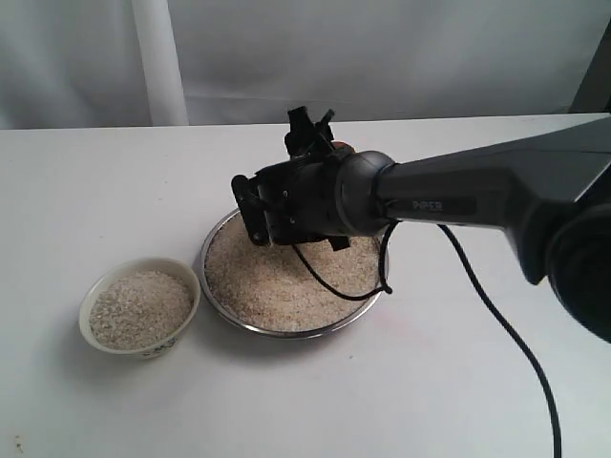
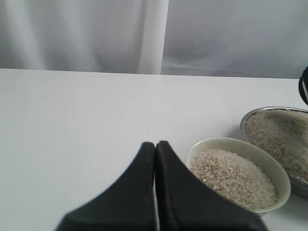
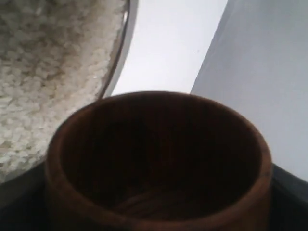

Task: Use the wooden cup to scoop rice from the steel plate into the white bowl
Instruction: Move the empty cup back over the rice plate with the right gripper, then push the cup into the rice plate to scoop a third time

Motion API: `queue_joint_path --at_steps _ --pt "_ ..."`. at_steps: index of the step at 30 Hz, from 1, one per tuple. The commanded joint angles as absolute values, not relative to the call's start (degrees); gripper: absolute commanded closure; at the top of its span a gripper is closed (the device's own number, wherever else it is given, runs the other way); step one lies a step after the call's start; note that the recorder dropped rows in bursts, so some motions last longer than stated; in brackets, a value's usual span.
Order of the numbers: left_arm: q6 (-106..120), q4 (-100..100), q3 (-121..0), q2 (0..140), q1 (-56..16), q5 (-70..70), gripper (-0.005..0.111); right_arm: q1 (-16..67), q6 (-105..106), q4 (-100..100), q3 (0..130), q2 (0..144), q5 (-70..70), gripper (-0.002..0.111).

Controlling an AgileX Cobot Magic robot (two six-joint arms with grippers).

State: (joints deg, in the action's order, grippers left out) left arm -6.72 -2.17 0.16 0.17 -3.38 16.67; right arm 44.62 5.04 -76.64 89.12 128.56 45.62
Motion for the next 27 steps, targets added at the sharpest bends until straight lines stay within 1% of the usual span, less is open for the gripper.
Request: queue_joint_path --at_steps 1,15,27 --pt "-7.08 -1.90 0.00 0.00 -3.61 16.35 0.107 44.13 6.15 -78.00 89.01 130.14 47.69 0.108" --pt "-6.96 -1.90 0.00 0.00 -3.61 16.35 0.107 44.13 7.12 -77.88 89.01 133.03 47.37 0.108" --pt "-7.08 -1.90 0.00 0.00 -3.61 16.35 0.107 45.46 7.23 -76.85 89.12 133.03 41.95 0.108"
